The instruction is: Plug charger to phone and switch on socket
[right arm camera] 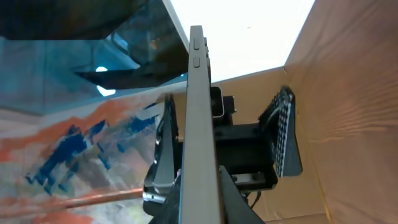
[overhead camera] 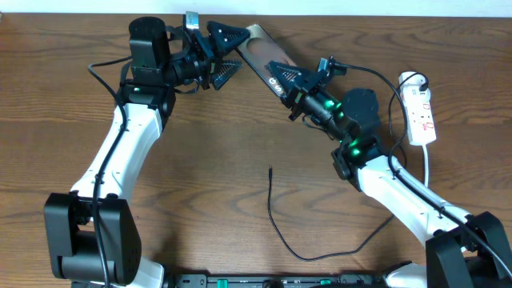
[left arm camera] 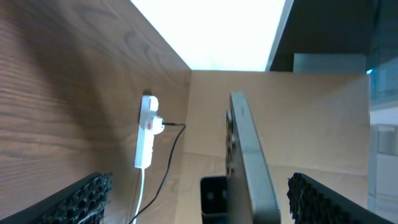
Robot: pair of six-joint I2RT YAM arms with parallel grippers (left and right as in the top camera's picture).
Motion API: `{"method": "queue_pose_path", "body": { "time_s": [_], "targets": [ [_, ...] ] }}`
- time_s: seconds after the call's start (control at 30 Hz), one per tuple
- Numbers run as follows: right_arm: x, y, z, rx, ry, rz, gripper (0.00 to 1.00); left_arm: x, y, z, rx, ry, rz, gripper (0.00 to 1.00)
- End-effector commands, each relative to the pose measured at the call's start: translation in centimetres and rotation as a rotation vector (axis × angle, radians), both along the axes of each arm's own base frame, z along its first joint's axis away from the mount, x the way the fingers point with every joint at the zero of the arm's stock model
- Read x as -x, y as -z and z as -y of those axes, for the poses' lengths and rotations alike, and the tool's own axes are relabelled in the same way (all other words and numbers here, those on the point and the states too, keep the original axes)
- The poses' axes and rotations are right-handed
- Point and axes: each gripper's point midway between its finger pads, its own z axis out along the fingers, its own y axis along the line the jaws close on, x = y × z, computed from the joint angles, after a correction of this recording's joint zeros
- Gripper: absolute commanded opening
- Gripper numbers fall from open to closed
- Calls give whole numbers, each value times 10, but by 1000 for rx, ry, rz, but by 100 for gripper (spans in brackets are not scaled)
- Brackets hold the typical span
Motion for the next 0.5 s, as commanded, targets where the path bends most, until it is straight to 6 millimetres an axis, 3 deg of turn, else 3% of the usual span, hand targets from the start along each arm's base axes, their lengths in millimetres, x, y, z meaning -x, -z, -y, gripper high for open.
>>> {"method": "queue_pose_path", "body": {
  "time_s": [0.0,0.4,0.47],
  "targets": [
    [3,-15,-5,-4,17,54,1,-1,-10,0,7,-34,0,92],
    [13,-15,-20,-40,-25,12,1,1,-7,24,-3,-52,-21,91],
    [13,-14,-20,-42,-25,8,1,2,-7,25,4,-53,-32,84]
  ]
}}
